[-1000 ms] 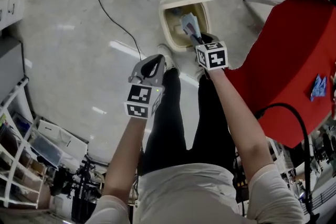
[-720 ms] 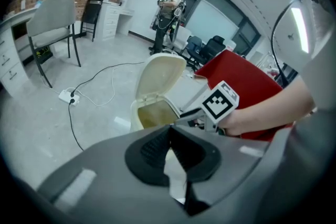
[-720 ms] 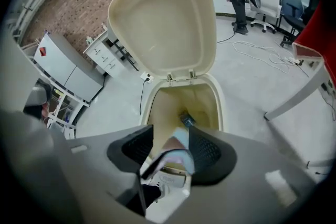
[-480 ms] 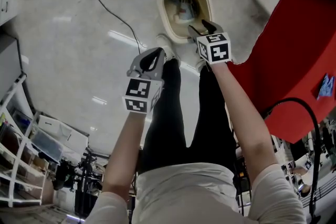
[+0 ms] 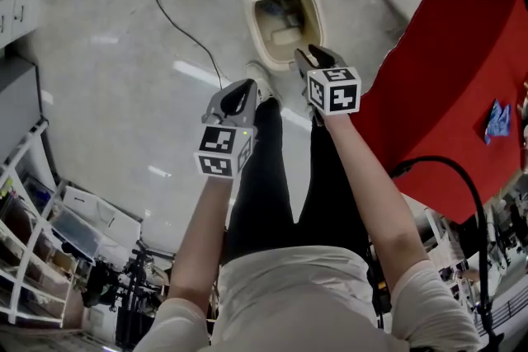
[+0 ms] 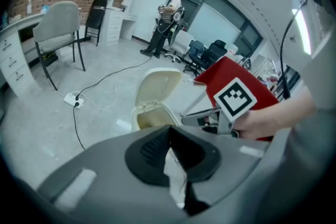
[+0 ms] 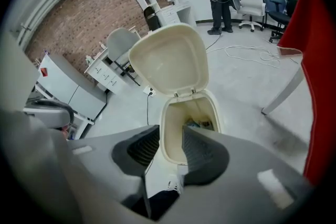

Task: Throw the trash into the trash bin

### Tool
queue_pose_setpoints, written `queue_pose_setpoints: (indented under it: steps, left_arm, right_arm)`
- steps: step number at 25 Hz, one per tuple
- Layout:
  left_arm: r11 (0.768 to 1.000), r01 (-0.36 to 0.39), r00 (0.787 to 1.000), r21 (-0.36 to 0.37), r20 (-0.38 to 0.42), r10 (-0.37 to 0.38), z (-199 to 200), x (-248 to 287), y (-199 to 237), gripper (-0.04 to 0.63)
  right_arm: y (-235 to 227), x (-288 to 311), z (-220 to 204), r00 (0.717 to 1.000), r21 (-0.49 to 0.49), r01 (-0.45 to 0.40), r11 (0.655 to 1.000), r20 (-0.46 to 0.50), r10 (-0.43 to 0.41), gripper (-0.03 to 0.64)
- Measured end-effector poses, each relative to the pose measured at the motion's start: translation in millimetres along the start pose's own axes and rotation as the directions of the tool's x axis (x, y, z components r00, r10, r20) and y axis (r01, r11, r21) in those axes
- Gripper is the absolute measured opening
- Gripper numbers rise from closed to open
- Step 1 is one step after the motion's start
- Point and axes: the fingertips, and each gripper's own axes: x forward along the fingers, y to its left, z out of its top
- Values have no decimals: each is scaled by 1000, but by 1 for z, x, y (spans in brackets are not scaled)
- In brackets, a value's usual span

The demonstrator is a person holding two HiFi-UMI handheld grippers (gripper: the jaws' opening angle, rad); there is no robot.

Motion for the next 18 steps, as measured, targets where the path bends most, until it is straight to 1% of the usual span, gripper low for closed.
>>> queue_pose_setpoints:
  steps: [1, 3, 6, 9, 12, 18]
  left_arm:
    - [1000, 2, 1000, -3, 10, -2, 4, -5, -6, 5]
    - [1000, 10, 999, 2, 38, -10, 18, -16, -18, 5]
    - [1000, 20, 998, 11, 59, -21, 37, -37, -38, 5]
    - [999, 40, 997, 21, 60, -41, 50, -59, -60, 3]
    - [996, 64, 996, 56, 58, -67, 63, -81, -85, 3]
    - [988, 93, 993, 124, 57, -101, 90, -139, -125, 5]
  right_arm:
    - [2, -11, 4, 1000, 13, -2, 1000, 17, 1, 125]
    - [6, -35, 19, 998, 28, 1, 1000, 62, -3, 75]
    - [15, -73, 36, 995, 11, 14, 1000, 97, -15, 41]
    - [29, -109, 46, 994, -21, 11, 1000, 110, -8, 23]
    - [43, -148, 53, 992, -57, 4, 998, 124, 3, 2]
    - [80, -228, 56, 990, -149, -59, 987, 117, 77, 0]
